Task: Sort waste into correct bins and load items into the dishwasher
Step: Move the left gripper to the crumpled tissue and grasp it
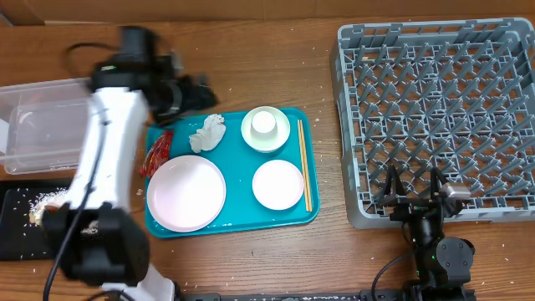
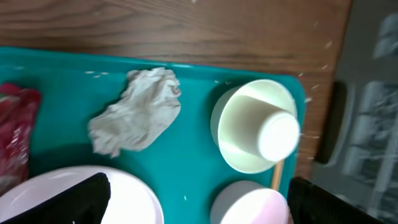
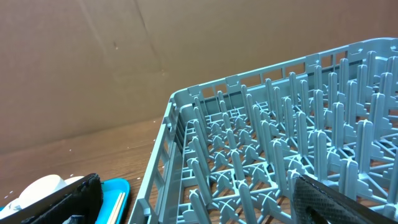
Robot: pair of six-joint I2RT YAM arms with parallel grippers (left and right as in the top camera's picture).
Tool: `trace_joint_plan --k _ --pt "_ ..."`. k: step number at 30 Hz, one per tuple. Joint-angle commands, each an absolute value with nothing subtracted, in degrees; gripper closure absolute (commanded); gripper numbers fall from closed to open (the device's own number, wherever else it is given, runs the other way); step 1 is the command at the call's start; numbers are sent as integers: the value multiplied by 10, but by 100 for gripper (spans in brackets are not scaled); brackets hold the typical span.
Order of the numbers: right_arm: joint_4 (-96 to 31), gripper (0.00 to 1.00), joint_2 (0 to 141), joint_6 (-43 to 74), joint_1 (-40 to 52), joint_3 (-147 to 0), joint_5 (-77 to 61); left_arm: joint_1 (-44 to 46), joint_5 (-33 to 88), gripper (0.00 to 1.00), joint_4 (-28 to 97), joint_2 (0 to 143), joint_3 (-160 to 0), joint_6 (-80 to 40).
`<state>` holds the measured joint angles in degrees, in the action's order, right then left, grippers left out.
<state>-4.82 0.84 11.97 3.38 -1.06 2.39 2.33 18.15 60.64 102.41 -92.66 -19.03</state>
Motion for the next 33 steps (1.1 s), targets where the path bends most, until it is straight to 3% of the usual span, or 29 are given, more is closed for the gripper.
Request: trace_joint_plan --k 1,10,13,25,26,30,33 --pt "-46 0 2 117 32 -5 29 84 27 5 591 1074 -935 -179" --pt "-46 0 2 117 32 -5 29 100 -36 12 578 1177 -935 -136" --pt "-46 0 2 117 32 -5 29 90 -45 20 578 1202 -935 -126" --pt "-46 0 2 117 32 -5 29 106 -29 21 574 1262 -935 -85" --pt "-46 0 2 117 32 -5 29 106 -29 27 574 1264 -935 -85" --pt "-46 0 2 117 32 -5 29 106 -30 70 585 1258 -943 -89" --pt "-46 0 2 117 32 -5 29 105 -30 91 626 1251 -983 -99"
